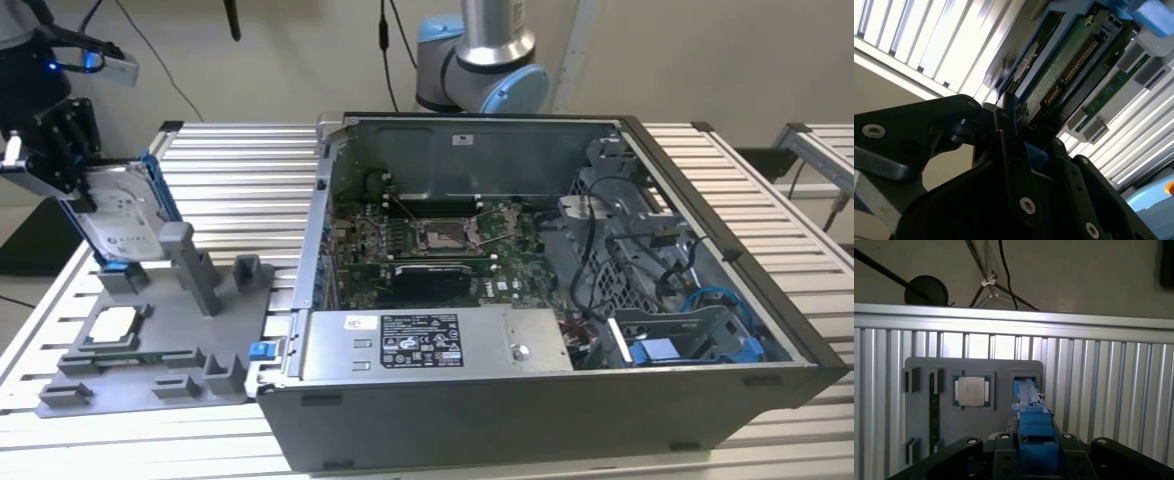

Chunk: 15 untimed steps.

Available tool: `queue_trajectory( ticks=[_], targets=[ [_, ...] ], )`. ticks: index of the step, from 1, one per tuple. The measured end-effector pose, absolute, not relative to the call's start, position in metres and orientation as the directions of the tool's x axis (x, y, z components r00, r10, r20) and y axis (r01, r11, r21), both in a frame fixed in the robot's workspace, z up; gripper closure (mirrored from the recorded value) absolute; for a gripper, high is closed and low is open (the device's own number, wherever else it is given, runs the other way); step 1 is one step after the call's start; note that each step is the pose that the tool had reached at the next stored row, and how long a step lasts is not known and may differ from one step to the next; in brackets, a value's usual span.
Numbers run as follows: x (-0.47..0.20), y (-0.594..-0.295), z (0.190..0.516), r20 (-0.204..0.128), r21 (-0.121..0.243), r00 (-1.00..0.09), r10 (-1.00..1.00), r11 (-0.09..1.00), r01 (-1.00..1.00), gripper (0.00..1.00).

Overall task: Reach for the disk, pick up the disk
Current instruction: 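Pick up the disk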

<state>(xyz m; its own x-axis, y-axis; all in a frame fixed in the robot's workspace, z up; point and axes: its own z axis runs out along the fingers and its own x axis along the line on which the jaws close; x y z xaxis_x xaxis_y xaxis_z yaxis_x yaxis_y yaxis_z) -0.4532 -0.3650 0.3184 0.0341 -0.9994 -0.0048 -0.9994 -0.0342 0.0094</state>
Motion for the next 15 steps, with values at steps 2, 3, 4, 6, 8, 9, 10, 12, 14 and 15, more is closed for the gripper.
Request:
queue_trajectory(
  ticks=[2,3,4,6,8,9,10,12,14,15],
  targets=[
    [-0.453,-0.365,0.324,-0.005,0.009,0.034,-0.999,-0.034,-0.999,1.0],
    [-0.453,-0.365,0.326,-0.005,0.009,0.034,-0.999,-0.034,-0.999,1.0],
    [-0.453,-0.365,0.328,-0.005,0.009,0.034,-0.999,-0.034,-0.999,1.0],
    [-0.453,-0.365,0.332,-0.005,0.009,0.034,-0.999,-0.034,-0.999,1.0],
    [-0.453,-0.365,0.337,-0.005,0.009,0.034,-0.999,-0.034,-0.999,1.0],
    [-0.453,-0.365,0.34,-0.005,0.009,0.034,-0.999,-0.034,-0.999,1.0],
    [-0.453,-0.365,0.343,-0.005,0.009,0.034,-0.999,-0.034,-0.999,1.0],
    [-0.453,-0.365,0.348,-0.005,0.009,0.034,-0.999,-0.034,-0.999,1.0],
    [-0.453,-0.365,0.353,-0.005,0.009,0.034,-0.999,-0.034,-0.999,1.0],
    [-0.453,-0.365,0.356,-0.005,0.009,0.034,-0.999,-0.034,-0.999,1.0]
  ],
)
